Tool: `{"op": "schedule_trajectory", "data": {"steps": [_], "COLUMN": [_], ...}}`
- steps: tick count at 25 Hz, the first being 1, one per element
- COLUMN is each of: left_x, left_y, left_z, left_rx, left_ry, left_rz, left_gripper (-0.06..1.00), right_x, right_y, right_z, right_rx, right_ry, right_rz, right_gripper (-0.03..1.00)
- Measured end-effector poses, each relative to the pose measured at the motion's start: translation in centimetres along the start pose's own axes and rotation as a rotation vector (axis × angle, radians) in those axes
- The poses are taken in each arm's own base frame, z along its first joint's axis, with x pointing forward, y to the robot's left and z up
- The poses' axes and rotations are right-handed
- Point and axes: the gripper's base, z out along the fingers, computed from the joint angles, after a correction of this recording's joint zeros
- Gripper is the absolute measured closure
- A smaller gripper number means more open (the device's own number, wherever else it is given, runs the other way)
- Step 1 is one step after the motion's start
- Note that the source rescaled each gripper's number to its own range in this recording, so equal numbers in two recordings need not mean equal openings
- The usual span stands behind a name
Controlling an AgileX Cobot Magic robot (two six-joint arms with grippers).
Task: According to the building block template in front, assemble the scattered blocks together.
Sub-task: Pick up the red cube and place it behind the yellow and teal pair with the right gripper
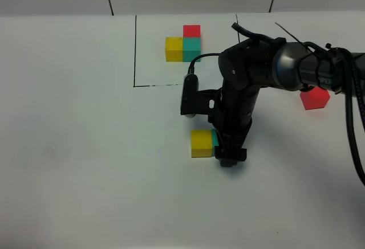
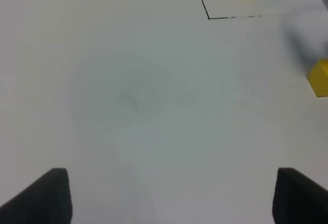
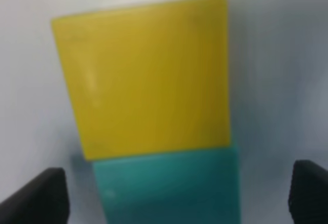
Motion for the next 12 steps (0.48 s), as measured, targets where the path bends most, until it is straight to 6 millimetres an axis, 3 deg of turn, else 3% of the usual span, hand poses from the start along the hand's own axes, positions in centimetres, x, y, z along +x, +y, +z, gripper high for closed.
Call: {"op": "schedule_trajectory", "data": {"steps": [8,12], "left_x": [0.0,0.0], "left_y": [0.0,0.0], "left_z": [0.0,0.0], "left_rx": [0.0,0.0], "left_ry": [0.0,0.0], "left_rz": [0.0,0.0], "left_gripper": [0.21,0.21], "right_x": [1.2,2.7], "right_y": [0.0,-1.0], "right_z": [-4.1,-6.7], "right_rx": [0.043,0.111], "right_ry": [0.023,-0.023], "right_rz": [0.064,0.217], "right_gripper": [0.19,0.19]}}
